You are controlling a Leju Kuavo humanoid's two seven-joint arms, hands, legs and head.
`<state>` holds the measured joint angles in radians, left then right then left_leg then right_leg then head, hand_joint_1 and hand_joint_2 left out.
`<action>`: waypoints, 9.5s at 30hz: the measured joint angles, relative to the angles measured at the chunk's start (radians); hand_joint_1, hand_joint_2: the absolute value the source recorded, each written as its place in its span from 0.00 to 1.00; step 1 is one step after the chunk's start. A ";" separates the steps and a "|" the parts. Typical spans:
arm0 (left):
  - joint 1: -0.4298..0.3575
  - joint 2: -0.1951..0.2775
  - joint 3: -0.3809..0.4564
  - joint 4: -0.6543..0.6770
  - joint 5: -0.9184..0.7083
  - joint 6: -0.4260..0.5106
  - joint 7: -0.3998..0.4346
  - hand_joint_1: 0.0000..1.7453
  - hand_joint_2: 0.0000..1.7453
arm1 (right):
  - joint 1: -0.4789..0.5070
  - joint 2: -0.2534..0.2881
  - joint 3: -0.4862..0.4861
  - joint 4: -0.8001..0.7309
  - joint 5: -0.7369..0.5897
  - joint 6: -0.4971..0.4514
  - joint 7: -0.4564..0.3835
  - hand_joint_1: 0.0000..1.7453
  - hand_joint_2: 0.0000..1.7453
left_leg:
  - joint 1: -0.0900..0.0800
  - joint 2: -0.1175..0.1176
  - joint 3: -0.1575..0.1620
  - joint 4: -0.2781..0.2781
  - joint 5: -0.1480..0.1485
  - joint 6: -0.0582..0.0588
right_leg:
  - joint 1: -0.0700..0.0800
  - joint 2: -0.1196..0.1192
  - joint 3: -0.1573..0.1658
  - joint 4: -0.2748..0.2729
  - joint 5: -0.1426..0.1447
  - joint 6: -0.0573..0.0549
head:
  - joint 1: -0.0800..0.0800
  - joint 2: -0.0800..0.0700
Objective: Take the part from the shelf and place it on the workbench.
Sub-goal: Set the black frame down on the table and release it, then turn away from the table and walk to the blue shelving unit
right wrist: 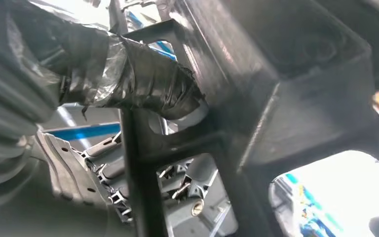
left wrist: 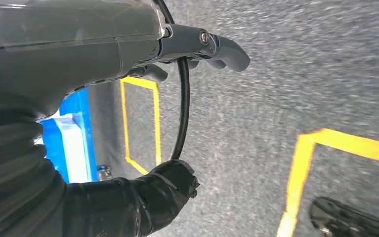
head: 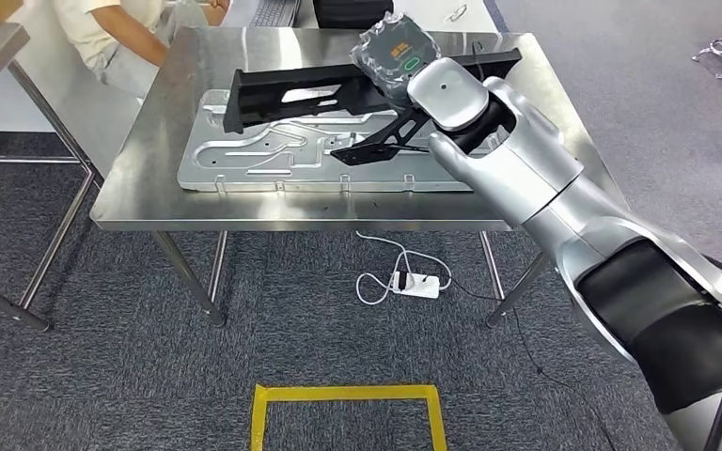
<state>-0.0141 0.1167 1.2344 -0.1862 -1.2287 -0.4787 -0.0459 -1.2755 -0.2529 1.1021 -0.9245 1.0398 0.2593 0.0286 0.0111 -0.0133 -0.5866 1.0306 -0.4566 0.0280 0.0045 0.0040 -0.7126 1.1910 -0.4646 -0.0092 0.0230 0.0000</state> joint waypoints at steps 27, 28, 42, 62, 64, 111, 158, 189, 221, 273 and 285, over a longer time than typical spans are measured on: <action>-0.008 -0.029 0.001 -0.062 -0.005 -0.098 -0.029 0.00 1.00 | 0.060 -0.024 0.005 0.257 0.221 -0.116 0.084 1.00 1.00 | 0.018 0.006 -0.020 -0.010 0.022 -0.005 | -0.015 -0.003 0.001 0.104 -0.115 0.023 | -0.005 0.000; -0.008 -0.036 0.001 -0.076 -0.001 -0.105 -0.024 0.00 1.00 | 0.073 -0.023 0.005 0.269 0.227 -0.118 0.086 1.00 1.00 | 0.019 0.005 -0.014 -0.010 0.017 -0.005 | -0.018 -0.003 -0.021 0.121 -0.100 0.025 | -0.005 0.000; 0.010 -0.095 -0.005 -0.226 0.034 -0.175 0.020 0.00 1.00 | 0.120 -0.010 -0.024 0.309 0.272 -0.116 0.091 1.00 1.00 | 0.019 0.006 -0.032 0.084 -0.060 -0.049 | -0.013 -0.002 0.073 -0.147 0.036 -0.007 | -0.005 0.000; 0.043 -0.137 -0.008 -0.350 0.056 -0.213 0.042 0.00 1.00 | 0.164 -0.024 -0.087 0.306 0.304 -0.067 0.089 1.00 1.00 | 0.012 0.013 -0.003 -0.024 0.018 0.001 | -0.024 0.000 -0.026 0.088 -0.066 0.033 | -0.005 0.000; 0.044 -0.139 -0.008 -0.353 0.056 -0.214 0.043 0.00 1.00 | 0.166 -0.025 -0.094 0.306 0.304 -0.067 0.089 1.00 1.00 | 0.017 0.012 0.004 -0.014 0.003 -0.010 | -0.032 -0.002 0.021 -0.028 0.009 0.041 | -0.005 0.000; -0.023 -0.057 -0.090 -0.143 0.142 -0.095 0.034 0.00 0.75 | 0.166 -0.044 -0.283 0.499 0.322 -0.009 0.183 0.00 0.00 | -0.007 0.009 -0.037 0.000 0.038 -0.013 | 0.000 0.003 0.143 -0.156 -0.011 -0.005 | -0.004 0.000; 0.031 -0.118 -0.299 -0.292 0.403 -0.093 0.161 0.00 0.00 | 0.128 -0.158 -0.490 0.548 0.371 -0.228 0.486 0.00 0.00 | -0.008 0.008 -0.046 0.001 0.040 -0.010 | -0.001 0.002 0.135 -0.156 -0.008 0.000 | -0.004 0.000; 0.097 -0.093 -0.400 -0.339 0.493 -0.117 0.160 0.00 0.00 | 0.228 -0.110 -0.698 0.339 0.355 -0.600 0.184 0.00 0.00 | -0.008 0.009 -0.046 0.000 0.040 -0.011 | 0.002 0.005 0.136 -0.156 -0.010 -0.001 | -0.004 0.000; 0.386 0.054 -1.159 -0.731 1.307 0.104 0.272 0.00 1.00 | 0.763 -0.124 -0.282 -0.563 0.099 -0.451 0.038 0.00 0.00 | 0.001 0.015 -0.067 -0.007 0.081 -0.028 | -0.016 0.001 0.183 -0.159 -0.046 0.005 | -0.004 0.000; -0.021 0.531 -2.733 -0.842 2.515 0.554 0.019 0.00 1.00 | 1.255 0.146 -0.645 0.726 -0.479 0.029 0.200 0.00 0.00 | 0.003 0.049 0.088 -0.067 -0.022 0.011 | -0.023 0.007 0.002 0.071 -0.118 0.041 | 0.000 0.000; -0.039 0.527 -2.742 -0.844 2.512 0.588 0.037 0.00 1.00 | 1.252 0.193 -0.670 0.734 -0.494 -0.079 0.254 0.00 0.00 | 0.009 0.092 -0.006 0.036 -0.045 -0.048 | -0.018 -0.026 0.186 -0.187 -0.029 -0.007 | 0.000 0.000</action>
<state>-0.0527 0.6441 -1.5076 -1.0302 1.2829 0.1089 -0.0090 -0.0236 -0.0595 0.4321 -0.1903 0.5454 0.1802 0.2828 0.0200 0.0786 -0.5928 1.0664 -0.5011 -0.0202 -0.0137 -0.0220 -0.5270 1.0044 -0.4940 -0.0167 0.0228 0.0000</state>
